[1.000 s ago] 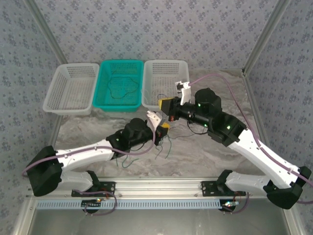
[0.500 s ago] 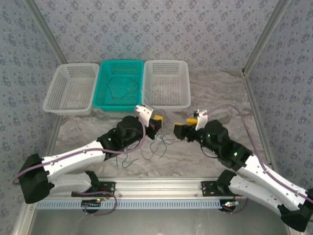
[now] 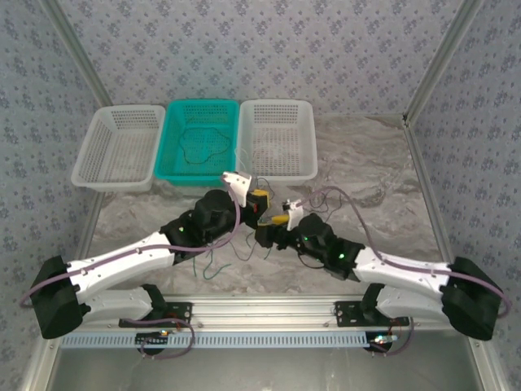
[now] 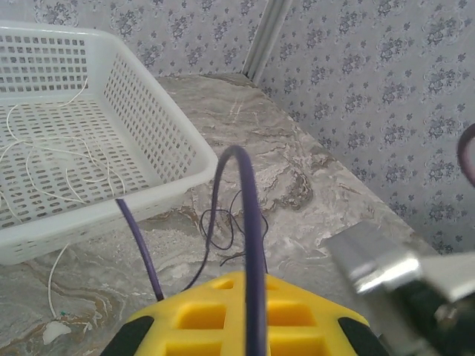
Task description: Untangle the cables
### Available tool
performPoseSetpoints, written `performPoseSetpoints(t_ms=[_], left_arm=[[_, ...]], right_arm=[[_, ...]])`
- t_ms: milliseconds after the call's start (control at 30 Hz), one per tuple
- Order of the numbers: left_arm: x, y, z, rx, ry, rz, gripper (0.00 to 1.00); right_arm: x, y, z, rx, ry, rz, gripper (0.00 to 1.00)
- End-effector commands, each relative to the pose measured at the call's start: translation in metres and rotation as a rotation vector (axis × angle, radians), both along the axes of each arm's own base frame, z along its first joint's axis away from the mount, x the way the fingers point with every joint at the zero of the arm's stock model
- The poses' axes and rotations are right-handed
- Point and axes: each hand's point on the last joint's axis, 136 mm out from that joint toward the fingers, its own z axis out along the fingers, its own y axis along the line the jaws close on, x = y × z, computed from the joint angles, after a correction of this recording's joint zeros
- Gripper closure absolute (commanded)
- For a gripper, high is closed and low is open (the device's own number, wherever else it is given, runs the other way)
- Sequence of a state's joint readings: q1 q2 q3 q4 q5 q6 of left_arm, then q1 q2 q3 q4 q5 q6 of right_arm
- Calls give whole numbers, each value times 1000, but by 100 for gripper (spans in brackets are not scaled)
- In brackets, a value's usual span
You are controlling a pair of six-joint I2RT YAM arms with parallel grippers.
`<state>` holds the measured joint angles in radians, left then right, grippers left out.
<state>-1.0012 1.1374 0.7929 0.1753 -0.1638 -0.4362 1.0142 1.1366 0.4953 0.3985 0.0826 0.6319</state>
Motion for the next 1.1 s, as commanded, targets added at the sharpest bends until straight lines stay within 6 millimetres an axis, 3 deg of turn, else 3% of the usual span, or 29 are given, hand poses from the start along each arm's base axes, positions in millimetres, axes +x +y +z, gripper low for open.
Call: performPoseSetpoints(t_ms=[0,133,233,333,500,700,900,1067], left_arm=[[6,5,22,-45,-14,43,100],[9,10,25,-53,-14,74,100],[10,13,27,-55,-14,83,100],[10,20,28,-38,-15,96,100],[16,61,39,-8,-40,185,100],[19,117,75,-25,-107,275,100],[22,140,117,-21,-196,293,100],[44,155,178,-31,-307,331,100]], right_arm=[[7,26,27,76,-47,6,22],[17,23,-8,-24,-5,-121,28],[27,10,-32,-93,4,-207,59],[39,-24,-58,-186,76,-355,100],[39,-67,-94,-302,168,-442,100],[35,-123,-133,-372,304,-589,100],[35,-142,-128,-308,309,-633,100],[36,-147,-119,-302,299,-631,100]])
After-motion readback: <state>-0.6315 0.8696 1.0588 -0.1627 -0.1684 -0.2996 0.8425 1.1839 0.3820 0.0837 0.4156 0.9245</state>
